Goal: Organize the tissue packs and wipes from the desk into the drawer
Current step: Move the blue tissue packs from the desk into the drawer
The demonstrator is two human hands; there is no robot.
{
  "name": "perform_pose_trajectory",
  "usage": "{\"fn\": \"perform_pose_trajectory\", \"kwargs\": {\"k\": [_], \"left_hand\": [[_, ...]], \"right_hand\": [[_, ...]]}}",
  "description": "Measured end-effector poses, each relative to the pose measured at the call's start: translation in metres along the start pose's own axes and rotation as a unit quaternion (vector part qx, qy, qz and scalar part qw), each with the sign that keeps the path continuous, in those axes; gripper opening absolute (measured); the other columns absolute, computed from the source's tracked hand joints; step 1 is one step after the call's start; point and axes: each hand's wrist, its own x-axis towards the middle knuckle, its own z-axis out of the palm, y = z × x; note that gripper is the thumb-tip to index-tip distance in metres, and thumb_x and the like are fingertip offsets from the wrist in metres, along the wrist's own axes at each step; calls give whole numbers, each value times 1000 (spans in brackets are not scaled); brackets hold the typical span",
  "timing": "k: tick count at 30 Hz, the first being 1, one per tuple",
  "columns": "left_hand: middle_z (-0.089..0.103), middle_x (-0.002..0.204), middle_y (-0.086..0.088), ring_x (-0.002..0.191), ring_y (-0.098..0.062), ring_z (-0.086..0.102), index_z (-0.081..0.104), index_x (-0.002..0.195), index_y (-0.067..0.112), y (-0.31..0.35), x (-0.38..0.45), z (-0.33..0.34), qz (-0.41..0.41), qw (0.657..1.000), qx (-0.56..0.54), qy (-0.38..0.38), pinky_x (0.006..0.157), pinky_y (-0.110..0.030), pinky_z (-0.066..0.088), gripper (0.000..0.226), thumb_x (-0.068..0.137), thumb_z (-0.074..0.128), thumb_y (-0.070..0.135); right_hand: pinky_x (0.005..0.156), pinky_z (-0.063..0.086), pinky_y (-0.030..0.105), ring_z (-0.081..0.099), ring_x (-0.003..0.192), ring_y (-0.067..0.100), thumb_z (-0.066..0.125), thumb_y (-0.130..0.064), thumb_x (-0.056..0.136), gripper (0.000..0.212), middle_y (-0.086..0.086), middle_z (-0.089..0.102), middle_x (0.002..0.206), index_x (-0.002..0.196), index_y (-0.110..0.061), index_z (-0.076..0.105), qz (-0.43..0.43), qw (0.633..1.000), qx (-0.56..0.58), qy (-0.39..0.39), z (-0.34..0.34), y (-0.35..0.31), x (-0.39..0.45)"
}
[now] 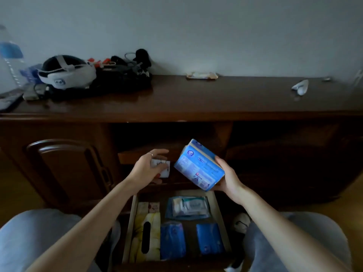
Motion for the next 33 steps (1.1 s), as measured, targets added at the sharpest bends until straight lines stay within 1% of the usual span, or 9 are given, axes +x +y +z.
{"fn": "perform_pose_trajectory", "kwargs": {"k": [7,9,11,14,20,23,26,30,33], "left_hand": [[61,113,-12,93,-14,69,55,112,13,-123,-2,39,-200,974,-99,36,67,-33,63,19,96,63,5],[55,108,-3,90,2,61,52,110,13,-157,-5,60,-221,974,-34,29,64,-27,61,22,95,63,3],[53,108,5,91,-4,60,46,113,20,-188,-7,77,-239,970,33,9,69,-31,60,30,93,66,9],[56,97,11,82,-1,57,40,115,24,-220,-3,88,-235,963,132,-3,57,-20,43,40,90,72,20],[59,78,9,64,-6,57,50,85,28,-260,5,87,-229,937,263,33,46,-22,35,19,84,69,27],[65,91,1,77,-25,67,52,105,18,-267,16,78,-228,943,223,90,58,-31,51,28,85,68,30],[59,112,-3,106,-27,60,48,117,17,-273,27,72,-190,950,228,98,79,-37,50,48,82,77,32],[46,135,-7,130,-29,40,43,140,18,-293,36,50,-147,901,406,-33,102,-44,40,84,78,68,69],[42,137,-10,131,-32,39,31,152,15,-308,43,35,-84,856,497,-118,107,-45,37,91,86,49,74]], "right_hand": [[61,60,37,79,83,24,54,-70,88,60,1,81,99,132,-31,62,73,991,-25,110,-29,53,52],[60,59,35,79,82,22,53,-69,88,57,0,80,100,130,-31,63,95,987,-10,129,-37,81,60],[55,58,32,79,78,19,51,-66,93,49,1,80,100,122,-30,66,129,979,34,154,-41,113,61],[50,59,35,79,75,21,51,-62,96,45,0,81,90,123,-27,63,154,968,68,186,-49,147,60],[53,58,31,79,80,21,48,-66,96,45,-2,81,95,124,-34,63,168,971,18,168,-70,174,66],[53,59,32,78,77,20,49,-62,98,31,-1,81,95,113,-39,63,170,973,21,155,-65,179,69],[62,60,37,77,66,18,53,-56,99,22,-5,80,79,102,-36,62,189,970,22,154,-44,185,76],[63,59,35,77,68,16,50,-63,98,30,-3,80,84,109,-38,60,210,971,-23,110,-14,196,78],[62,58,33,78,75,16,50,-69,95,37,-6,80,86,110,-37,61,216,972,-29,89,-2,198,80]]}}
